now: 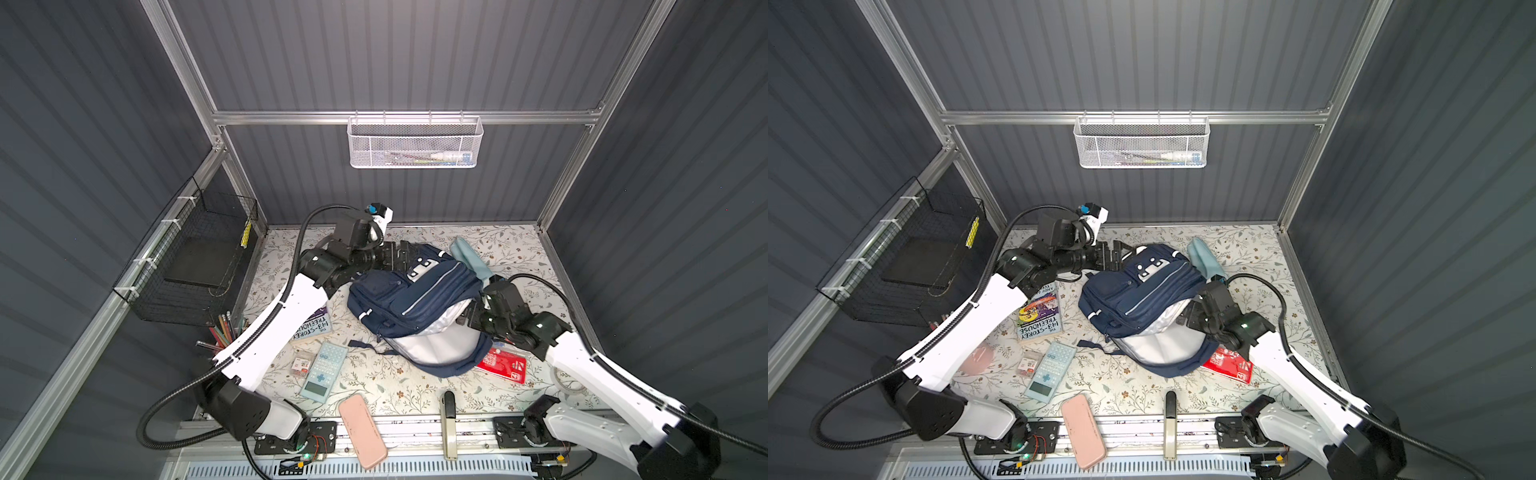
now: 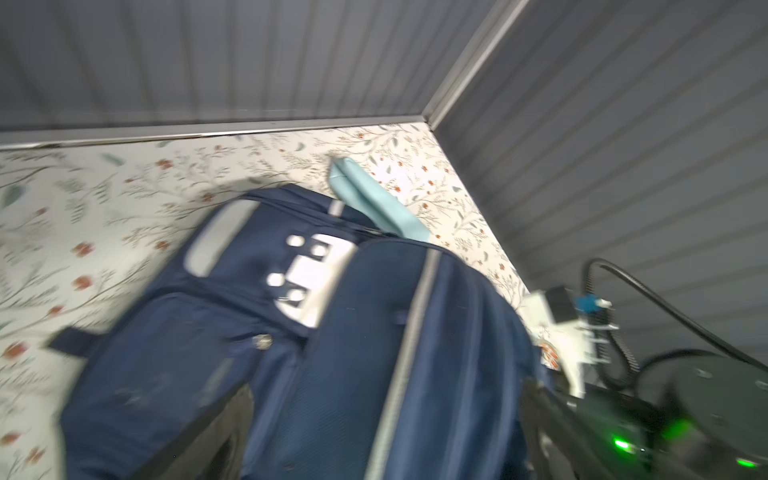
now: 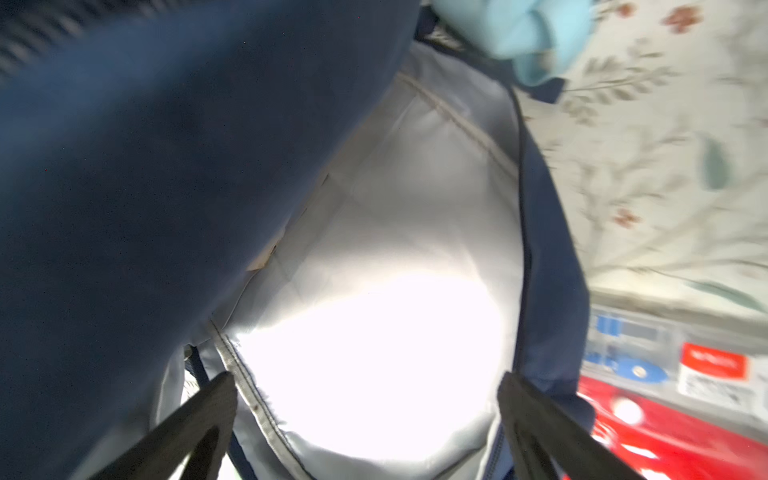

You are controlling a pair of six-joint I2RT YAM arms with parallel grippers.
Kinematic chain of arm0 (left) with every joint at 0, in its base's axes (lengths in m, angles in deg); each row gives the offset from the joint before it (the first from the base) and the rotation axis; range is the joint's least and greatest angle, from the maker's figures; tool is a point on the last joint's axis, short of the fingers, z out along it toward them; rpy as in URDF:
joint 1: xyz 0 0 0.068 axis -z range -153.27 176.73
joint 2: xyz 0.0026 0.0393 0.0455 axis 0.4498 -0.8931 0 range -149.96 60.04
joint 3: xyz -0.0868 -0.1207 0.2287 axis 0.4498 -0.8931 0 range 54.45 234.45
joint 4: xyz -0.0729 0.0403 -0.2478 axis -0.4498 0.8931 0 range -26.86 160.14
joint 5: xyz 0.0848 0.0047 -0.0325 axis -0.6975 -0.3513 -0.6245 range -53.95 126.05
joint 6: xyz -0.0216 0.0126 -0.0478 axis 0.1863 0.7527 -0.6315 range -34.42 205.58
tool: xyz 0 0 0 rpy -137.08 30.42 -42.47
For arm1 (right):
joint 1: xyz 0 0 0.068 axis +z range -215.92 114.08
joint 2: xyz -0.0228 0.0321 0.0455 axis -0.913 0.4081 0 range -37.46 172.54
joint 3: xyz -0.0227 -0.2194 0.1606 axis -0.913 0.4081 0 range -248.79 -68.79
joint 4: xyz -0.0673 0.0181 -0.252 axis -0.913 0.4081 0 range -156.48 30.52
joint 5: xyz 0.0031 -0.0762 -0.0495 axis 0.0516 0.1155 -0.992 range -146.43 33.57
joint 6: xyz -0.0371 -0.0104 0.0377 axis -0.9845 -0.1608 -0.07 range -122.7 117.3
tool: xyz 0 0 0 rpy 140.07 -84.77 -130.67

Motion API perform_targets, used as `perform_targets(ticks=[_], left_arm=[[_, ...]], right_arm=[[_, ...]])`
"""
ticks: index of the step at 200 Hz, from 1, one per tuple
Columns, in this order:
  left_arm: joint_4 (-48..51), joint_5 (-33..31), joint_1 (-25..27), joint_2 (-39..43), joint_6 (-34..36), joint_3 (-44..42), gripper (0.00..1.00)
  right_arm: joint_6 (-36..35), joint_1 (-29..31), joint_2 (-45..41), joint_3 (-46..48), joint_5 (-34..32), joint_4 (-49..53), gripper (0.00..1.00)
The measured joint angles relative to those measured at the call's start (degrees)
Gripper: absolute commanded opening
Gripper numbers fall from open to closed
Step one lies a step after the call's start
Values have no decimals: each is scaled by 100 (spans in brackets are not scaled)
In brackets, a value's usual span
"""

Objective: Pack the student bag
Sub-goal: 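Release the book and withdraw both grippers from the backpack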

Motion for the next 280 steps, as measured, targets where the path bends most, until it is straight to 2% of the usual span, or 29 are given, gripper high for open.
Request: perform_targets(ticks=[22,44,50,65,108,131,162,185,223,246,267,280], left_arm=[[-203,76,-363,293,-223,-651,99],[-474,247,-468,188,-442,-1167,89],[-610,328,-435,109,-531,-1309,86],[-929,426,-280,-188,-693,-1624,87],[-1311,214,557,-1443,-929,-1919,89],[-1478,-7,507,-1759,-992,-1989,89],[-1845,90,116,-2098,-1005,-1856,83],[-2170,289,-68,-2236,-1029,-1829,83],[-2647,310,-164,-2529,-1012,-1718,83],[-2785,308,-210,-2566,-1008,-1720,82],[-2785,308,-214,-2509,-1008,-1727,87],[-2605,293,-214,-2374,-984,-1722,94]], right_arm=[[-446,-439,-144,-160,120,415,99],[-647,-579,221,-68,367,151,98],[-647,-551,380,13,474,-48,98],[-608,-448,901,227,647,-612,98],[-479,-42,2356,85,1062,-1753,97],[-501,149,2723,-201,1032,-1895,97],[-566,120,2468,-160,979,-1735,99],[-629,7,2076,118,905,-1663,98],[-778,-7,1915,247,251,-1049,95],[-756,-26,1419,348,-133,-678,94],[-758,-109,702,352,-72,-599,93],[-756,-109,354,310,72,-678,96]])
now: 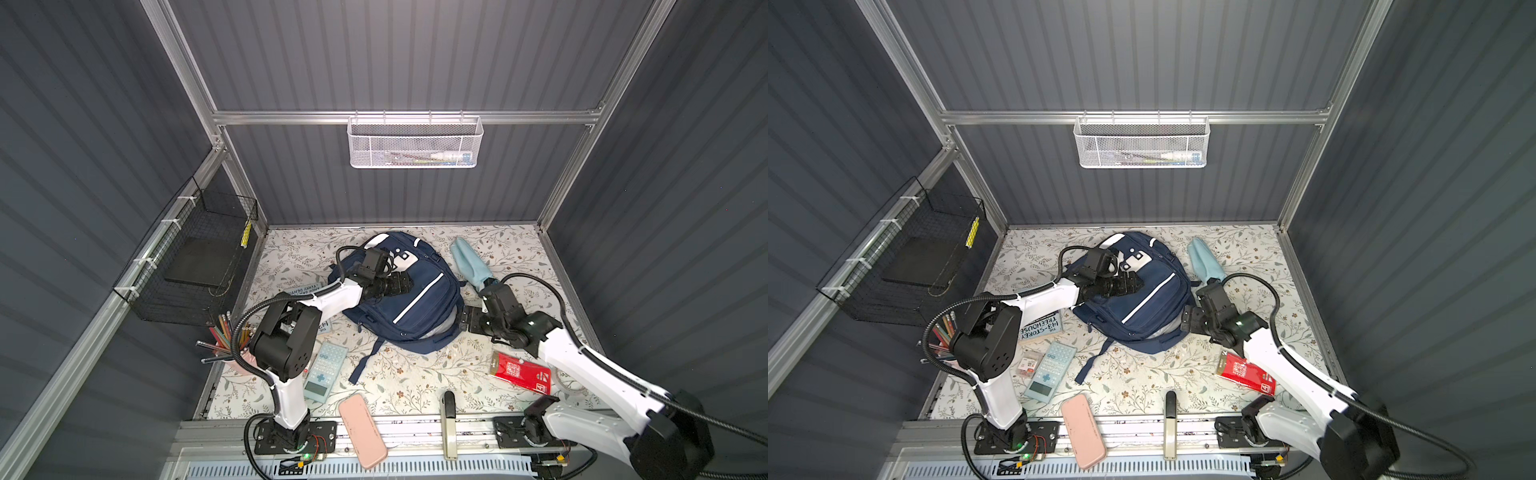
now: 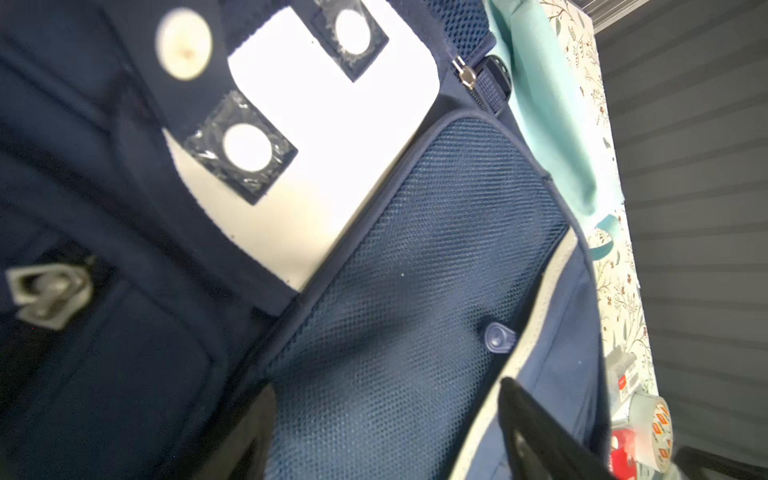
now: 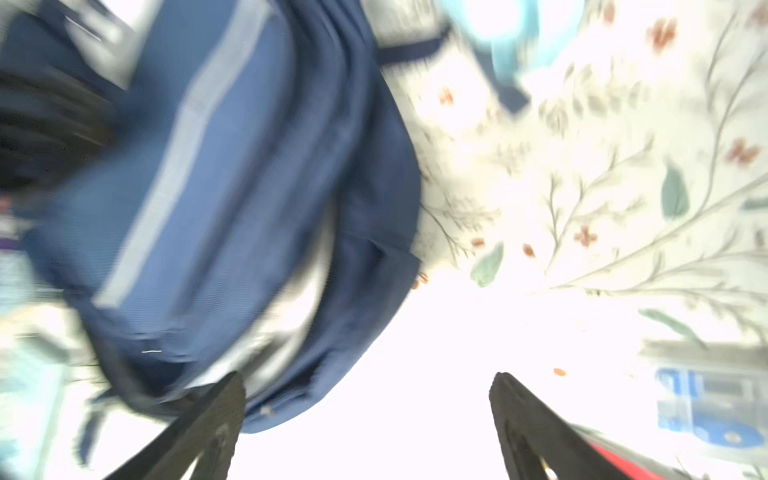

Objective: Pack the student bag

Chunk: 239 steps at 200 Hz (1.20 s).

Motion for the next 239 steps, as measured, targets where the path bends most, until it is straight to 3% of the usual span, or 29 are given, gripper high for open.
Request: perform_targets(ticks=[7,26,59,85,103,115,134,173,239], left_arm=[[173,-55,0,120,28,7,100],[761,-216,-74,568,90,94,100],[1397,-236,-739,1790,127,195,100],[1491,-120,-1639,2603,125,-297,82],[1506,0,-2280,2962,42,-1119,78],[1696,-68,-2605,3014,28,-1550,74],[1902,-229,-2997,3025,48,-1939,57],[1705,-382,-3880,2918,-4,-2365,59],[1488,-1381,-3877,2365,175,-2441,69]], right_arm=[[0,52,-96,-94,74,-24,99],[-11,275,61,-529,247,-140,99],[-13,780,1307,-1499,627,-798,99],[2,1298,2490,-2267,1032,-1217,99],[35,1550,3226,-2758,1329,-1486,99],[74,1700,3652,-3049,1521,-1604,99],[120,1904,4236,-3521,1792,-1727,97],[273,2184,5324,-4365,2583,-2251,91],[511,2277,6996,-5761,3049,-2358,80]])
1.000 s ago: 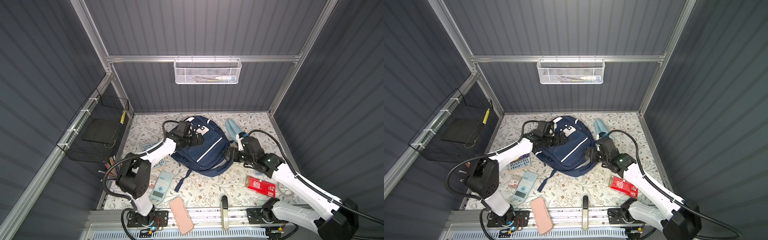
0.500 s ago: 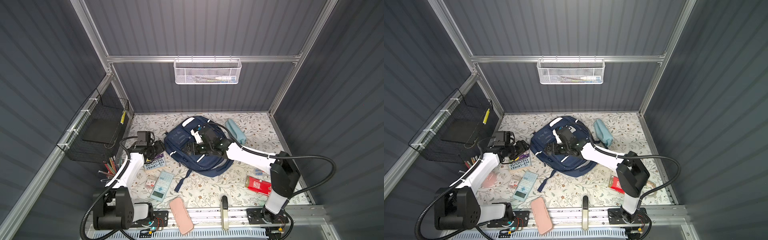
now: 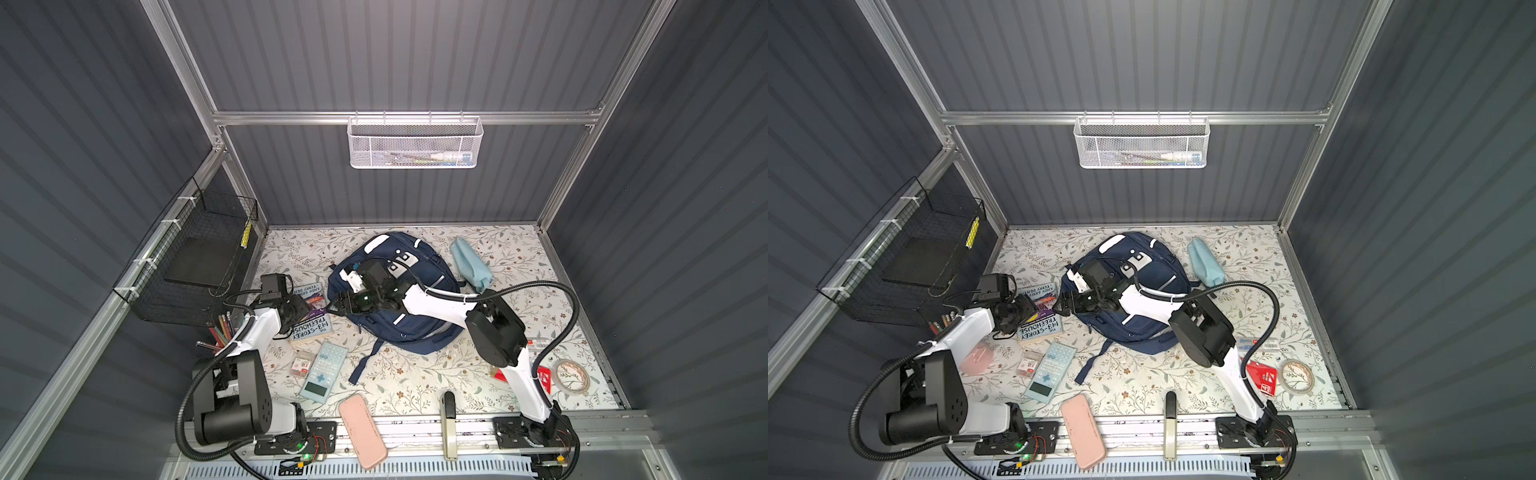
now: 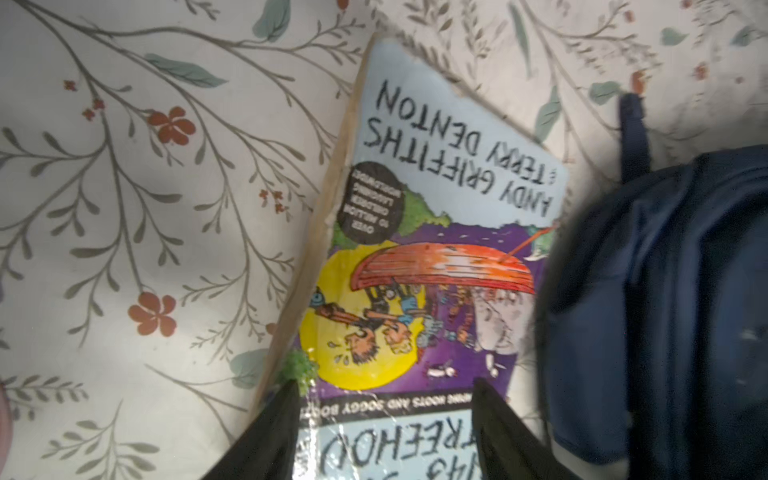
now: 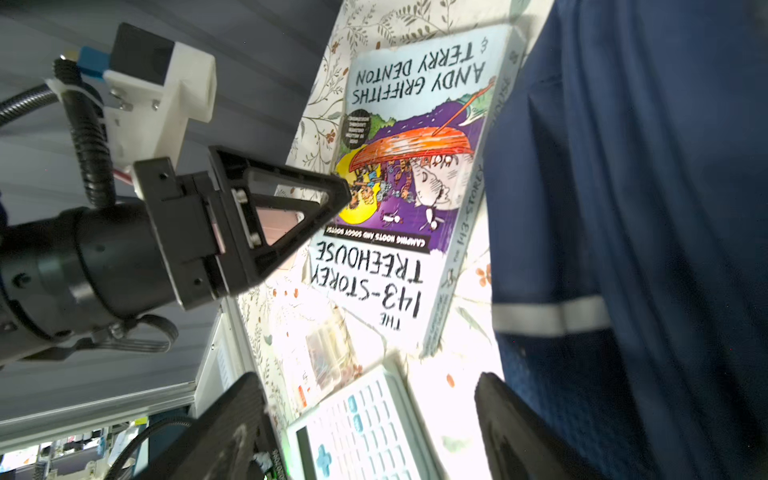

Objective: Pack the student bag

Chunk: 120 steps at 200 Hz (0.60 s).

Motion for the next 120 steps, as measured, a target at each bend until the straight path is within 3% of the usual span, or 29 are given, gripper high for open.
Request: perform_targets(ticks=[29,66,82,96,120], left_arm=[[-195,-286,0,-122,22,-61,73],[-507,-313,-2,-531,37,-118,67],[-680,-245,-13,-634,37,-131,61],[-859,-188,-13,-671,37,-157,49],[-1108,-109,-13,-686,33,-232,47]], right_arm=[[127,31,511,-457,0,153,75],[175,92,828,-778,-26,407,67],[216,111,988,-1049,-81,640,66],[240,136,1211,-1469,-175,905,64],[262,155,1436,-1755,-232,1119,64]])
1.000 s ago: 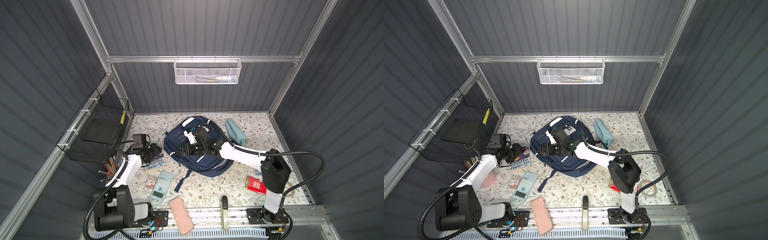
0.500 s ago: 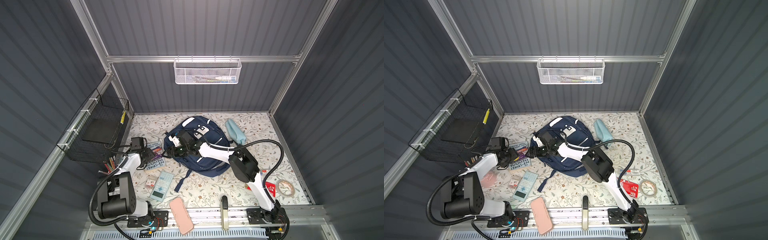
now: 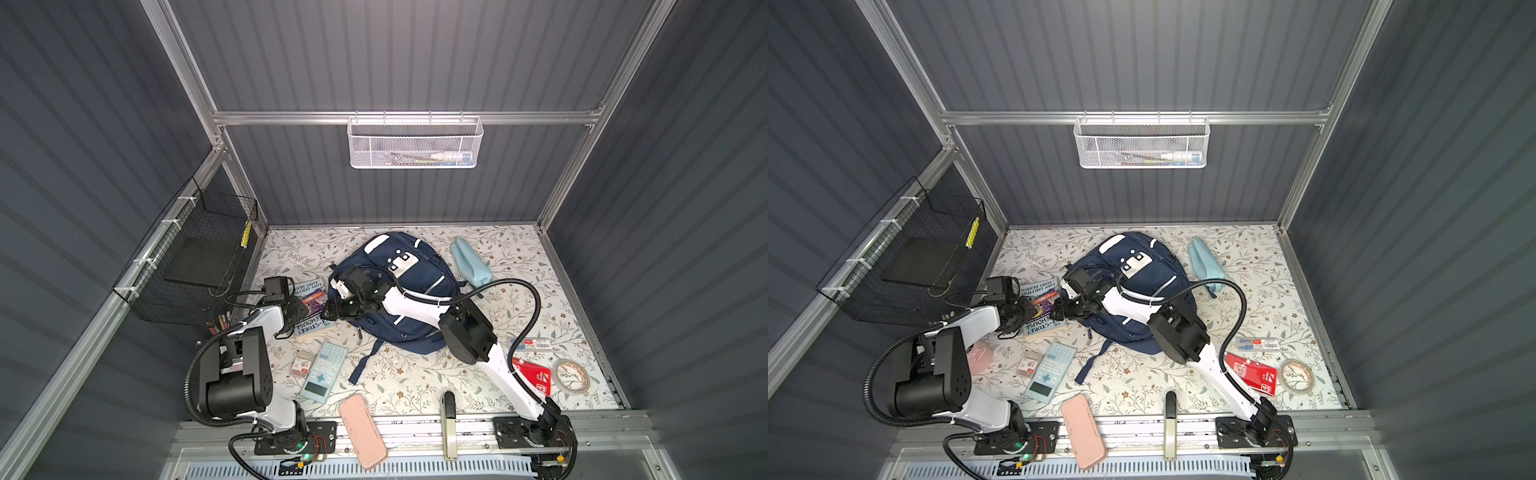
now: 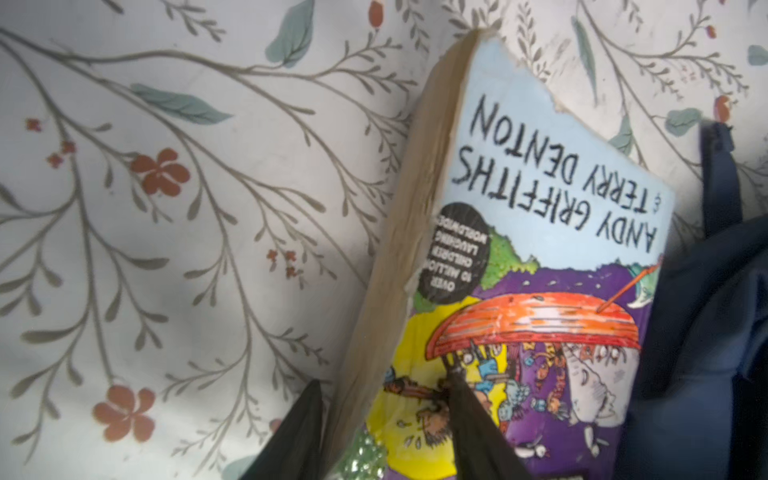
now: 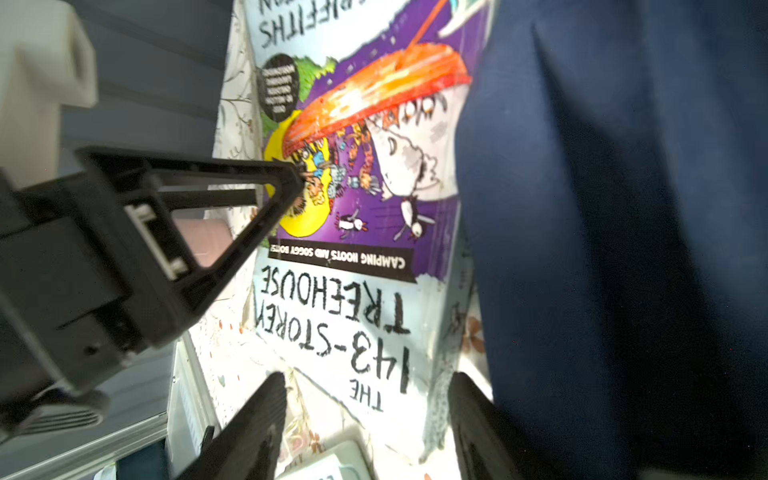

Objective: Pack the student bag

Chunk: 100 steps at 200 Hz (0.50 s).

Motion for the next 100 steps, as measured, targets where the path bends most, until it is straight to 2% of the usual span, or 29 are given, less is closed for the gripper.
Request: perform_targets(ticks=[8,23,37,61,71,89,100], left_arm=[[-57,17,-7,0,0,-26,46],[-151,22,-28,-13,17,-50,33],[-297,55,-79,-50,11,-48,33],[-656,170,-109,-125,-15,-129,33],[-828,216,-127,-122,-44,-214,32],[-1209,295,-188,-116,-109,-378,21],[-1443,321,-225,-116,-166,-457,20]], right_arm=[[33,-2,55,-48,46,15,64],[131,-9,190,-179,173,37,67],[192,-37,286,-372,249,107,71],[282,-76,404,-592,332,199,72],[328,-103,417,-592,420,155,69],[581,-184,417,-363,721,-286,59],[748,-247,426,-199,933,-640,53]])
